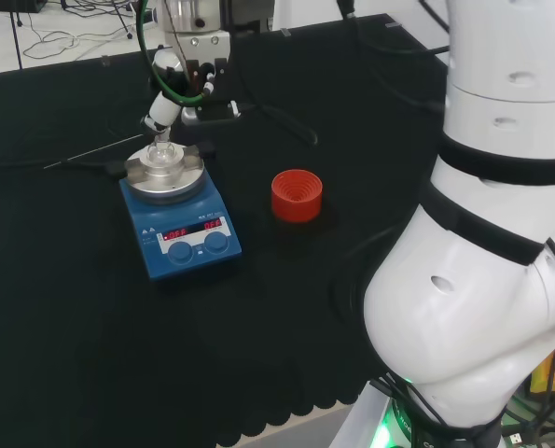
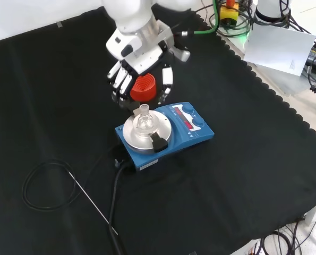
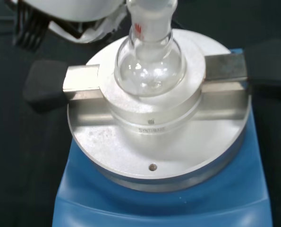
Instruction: Turn on the heater.
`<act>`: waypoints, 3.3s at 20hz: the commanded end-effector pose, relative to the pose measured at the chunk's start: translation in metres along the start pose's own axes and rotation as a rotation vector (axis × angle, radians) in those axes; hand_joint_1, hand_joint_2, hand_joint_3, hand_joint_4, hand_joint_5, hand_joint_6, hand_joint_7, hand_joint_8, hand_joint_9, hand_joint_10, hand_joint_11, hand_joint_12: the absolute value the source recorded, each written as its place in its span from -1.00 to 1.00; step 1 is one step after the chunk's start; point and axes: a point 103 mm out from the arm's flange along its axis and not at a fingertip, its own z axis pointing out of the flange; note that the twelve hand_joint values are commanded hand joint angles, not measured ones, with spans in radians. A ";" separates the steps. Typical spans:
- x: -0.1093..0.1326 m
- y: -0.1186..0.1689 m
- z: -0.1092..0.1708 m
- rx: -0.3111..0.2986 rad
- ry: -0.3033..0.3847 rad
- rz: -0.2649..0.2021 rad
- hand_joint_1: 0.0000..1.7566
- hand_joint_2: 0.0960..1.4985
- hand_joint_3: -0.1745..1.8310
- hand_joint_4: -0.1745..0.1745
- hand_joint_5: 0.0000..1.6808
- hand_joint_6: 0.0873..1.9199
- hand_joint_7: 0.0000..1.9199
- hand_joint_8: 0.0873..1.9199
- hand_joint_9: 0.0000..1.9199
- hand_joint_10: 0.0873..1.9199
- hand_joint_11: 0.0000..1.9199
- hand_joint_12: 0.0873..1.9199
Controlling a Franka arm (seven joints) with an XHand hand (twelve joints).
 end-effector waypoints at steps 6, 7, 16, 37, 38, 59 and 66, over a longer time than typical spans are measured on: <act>-0.013 -0.075 -0.025 -0.074 -0.001 0.035 -0.02 -0.30 -0.26 -0.06 -0.40 -0.54 -0.68 -0.31 -0.42 -0.36 -0.80 0.44; -0.014 -0.083 -0.024 -0.076 -0.004 0.039 -0.02 -0.29 -0.26 -0.06 -0.40 -0.54 -0.66 -0.30 -0.42 -0.36 -0.80 0.44; -0.011 -0.141 0.008 -0.007 -0.078 0.054 0.15 -0.26 -0.13 -0.23 -0.28 -0.44 -0.02 -0.26 0.17 -0.45 -0.33 0.27; 0.016 -0.178 0.122 0.253 -0.144 0.006 0.58 -0.13 0.07 -0.55 -0.53 -0.26 0.62 0.62 0.73 0.49 0.31 0.28; 0.018 -0.177 0.124 0.264 -0.146 0.005 0.58 -0.13 0.07 -0.53 -0.55 -0.27 0.62 0.63 0.73 0.49 0.30 0.29; 0.033 -0.163 0.156 0.389 -0.174 -0.018 0.60 -0.17 0.16 -0.34 -0.67 -0.45 0.63 0.64 0.74 0.50 0.29 0.34; 0.032 -0.163 0.159 0.394 -0.177 -0.014 0.60 -0.17 0.16 -0.34 -0.66 -0.47 0.64 0.64 0.74 0.50 0.29 0.34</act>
